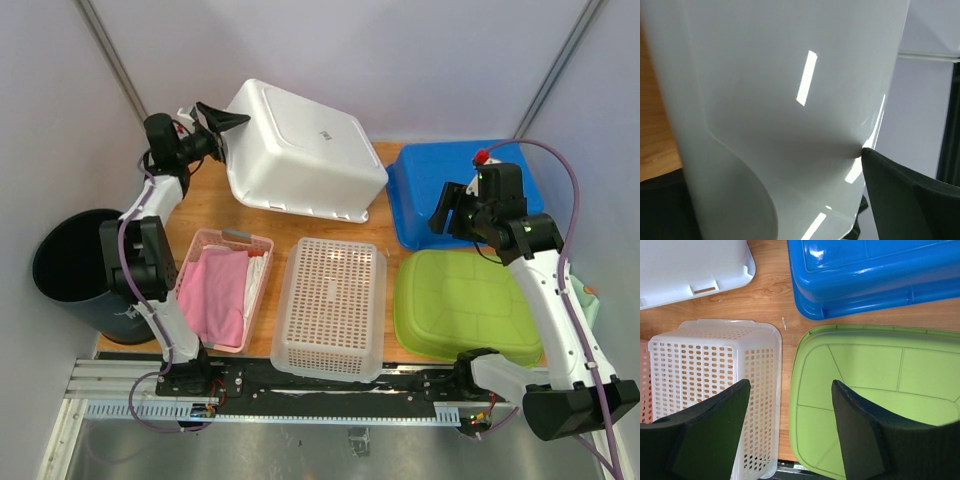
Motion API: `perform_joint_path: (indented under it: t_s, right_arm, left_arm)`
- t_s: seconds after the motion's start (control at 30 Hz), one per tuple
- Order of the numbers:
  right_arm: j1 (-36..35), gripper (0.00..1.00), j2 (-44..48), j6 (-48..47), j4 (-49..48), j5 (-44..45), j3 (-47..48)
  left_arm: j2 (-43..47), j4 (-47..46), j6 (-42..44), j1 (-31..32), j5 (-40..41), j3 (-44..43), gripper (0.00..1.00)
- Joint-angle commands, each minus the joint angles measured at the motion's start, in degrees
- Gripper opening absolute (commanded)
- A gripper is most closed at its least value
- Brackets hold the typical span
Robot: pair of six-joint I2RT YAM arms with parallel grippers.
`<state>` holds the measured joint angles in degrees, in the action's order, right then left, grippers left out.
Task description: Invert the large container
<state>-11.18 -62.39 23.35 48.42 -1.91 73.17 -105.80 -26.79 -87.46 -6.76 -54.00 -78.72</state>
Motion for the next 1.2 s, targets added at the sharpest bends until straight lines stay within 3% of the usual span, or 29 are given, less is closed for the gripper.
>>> perform_joint_path:
  t_s: [0.0, 0.1, 0.3, 0.4, 0.63, 0.8, 0.9, 1.0, 1.17]
  right_arm:
    - [0.87, 0.68, -0.12, 0.54, 0.05, -0.76, -1.1]
    - [0.89, 0.68, 0.12, 0.47, -0.29, -0.81, -1.64]
    - [0.81, 0.68, 0.22, 0.77, -0.79, -1.89, -2.75]
    - [0.85, 0.68, 0.61, 0.69, -0.79, -1.75, -2.8]
    - [0.89, 0.68, 0.44, 0.55, -0.79, -1.88, -2.58]
    - [0.84, 0.68, -0.43, 0.9, -1.48, -2.79, -2.63]
    - [0.86, 0.68, -1.2, 1.04, -2.2, -3.33, -2.75]
    - [0.81, 0.68, -1.7, 1.17, -2.87, -4.73, -3.03]
    - [-1.9, 0.68, -1.78, 1.26, -7.21, -9.78, -3.79]
  left_arm:
    - [-2.72, 32.91, 26.73, -0.18, 4.07, -12.57, 0.99]
    - [-7.13, 48.92, 38.17, -0.11, 9.81, -22.96, 0.99]
    - [-17.63, 65.79, 48.56, -0.27, 18.45, -40.72, 0.99]
    - [-20.85, 70.97, 51.84, -0.28, 23.96, -45.56, 0.99]
    - [-19.26, 74.59, 57.12, -0.22, 37.12, -46.6, 0.99]
    - [-13.33, 76.7, 61.1, 2.16, 45.67, -47.48, 0.99]
    - [-7.88, 79.41, 64.54, 6.74, 53.81, -47.35, 0.99]
    - [0.29, 79.78, 67.35, 10.83, 62.59, -41.17, 0.99]
    - [15.69, 81.26, 68.4, 11.62, 71.03, -31.26, 0.99]
